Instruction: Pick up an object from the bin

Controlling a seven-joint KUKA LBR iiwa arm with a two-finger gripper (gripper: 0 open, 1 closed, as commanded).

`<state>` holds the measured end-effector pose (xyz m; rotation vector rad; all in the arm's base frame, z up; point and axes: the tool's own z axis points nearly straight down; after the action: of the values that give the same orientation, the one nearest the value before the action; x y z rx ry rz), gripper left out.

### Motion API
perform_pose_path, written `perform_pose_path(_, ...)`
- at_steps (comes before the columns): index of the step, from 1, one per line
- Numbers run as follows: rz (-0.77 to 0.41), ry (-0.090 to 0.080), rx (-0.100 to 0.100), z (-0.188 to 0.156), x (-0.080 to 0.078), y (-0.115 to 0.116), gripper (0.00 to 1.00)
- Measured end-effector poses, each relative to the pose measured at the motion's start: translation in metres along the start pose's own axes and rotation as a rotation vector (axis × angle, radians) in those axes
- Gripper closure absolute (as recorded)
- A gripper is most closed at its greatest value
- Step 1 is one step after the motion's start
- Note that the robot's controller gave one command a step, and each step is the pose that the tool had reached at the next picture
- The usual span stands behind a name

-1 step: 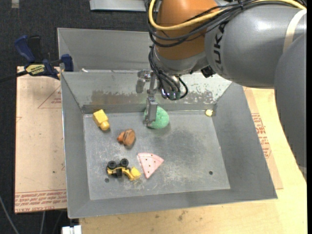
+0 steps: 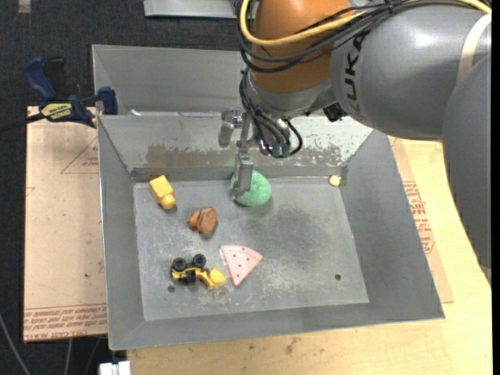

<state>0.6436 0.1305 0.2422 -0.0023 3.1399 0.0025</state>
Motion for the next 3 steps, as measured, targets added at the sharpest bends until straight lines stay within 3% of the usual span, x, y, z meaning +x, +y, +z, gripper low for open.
perform_pose_path(1,-0.054,-0.006,0.0,0.038,0.018,-0.004,0.0)
perform_pose_path(2,-0.113,-0.002,0.0,0.098,0.047,-0.006,0.0)
perform_pose_path(3,-0.186,0.002,0.001,0.136,0.059,-0.009,0.0)
